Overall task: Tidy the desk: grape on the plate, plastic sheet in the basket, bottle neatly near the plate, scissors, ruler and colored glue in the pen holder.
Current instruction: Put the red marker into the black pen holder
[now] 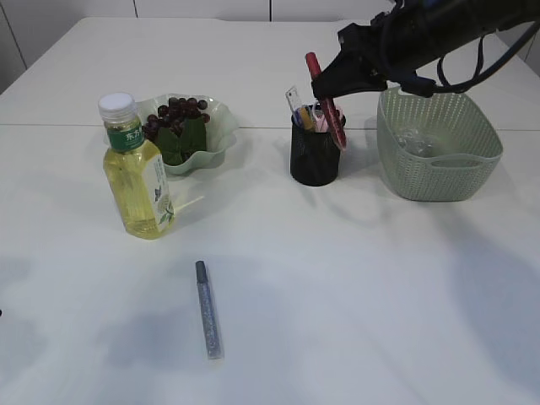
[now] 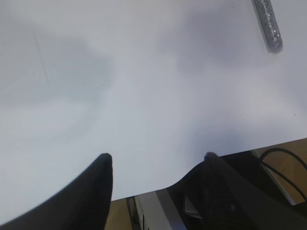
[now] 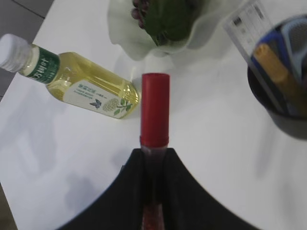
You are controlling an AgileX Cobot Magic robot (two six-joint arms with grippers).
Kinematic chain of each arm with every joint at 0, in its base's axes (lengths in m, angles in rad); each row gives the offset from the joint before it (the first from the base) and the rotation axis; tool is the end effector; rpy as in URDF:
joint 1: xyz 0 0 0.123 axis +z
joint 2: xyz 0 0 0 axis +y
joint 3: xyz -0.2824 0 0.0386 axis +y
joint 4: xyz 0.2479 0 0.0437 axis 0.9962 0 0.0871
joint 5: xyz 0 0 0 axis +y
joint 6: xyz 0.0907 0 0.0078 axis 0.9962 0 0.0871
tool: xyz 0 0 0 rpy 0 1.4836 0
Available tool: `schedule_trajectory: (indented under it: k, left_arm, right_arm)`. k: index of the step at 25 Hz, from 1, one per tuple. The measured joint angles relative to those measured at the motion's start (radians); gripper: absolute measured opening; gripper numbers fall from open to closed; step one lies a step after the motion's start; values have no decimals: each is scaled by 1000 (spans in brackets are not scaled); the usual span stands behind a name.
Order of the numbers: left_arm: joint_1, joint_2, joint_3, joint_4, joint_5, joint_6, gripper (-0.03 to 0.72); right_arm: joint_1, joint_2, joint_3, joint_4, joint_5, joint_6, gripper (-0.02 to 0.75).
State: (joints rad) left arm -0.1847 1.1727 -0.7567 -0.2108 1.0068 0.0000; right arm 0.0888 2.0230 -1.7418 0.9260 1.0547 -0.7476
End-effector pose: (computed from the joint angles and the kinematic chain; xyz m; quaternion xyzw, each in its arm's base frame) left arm 0.1859 -0.0511 0.2511 0.0458 0.9876 -0.1053 0.1074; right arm 0.4358 0.1024 0.2780 -0.2168 0.8701 0.3499 0.2712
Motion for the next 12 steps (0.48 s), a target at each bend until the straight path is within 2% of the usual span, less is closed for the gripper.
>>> schedule_trajectory:
  k: [6, 12]
  left_arm:
    - [0, 0, 0, -2, 16, 0, 433]
    - [0, 0, 0, -2, 22, 0, 433]
  right_arm:
    - [-1, 0, 0, 103, -111, -310, 88]
    - [-2, 9, 0, 189, -262, -467, 87]
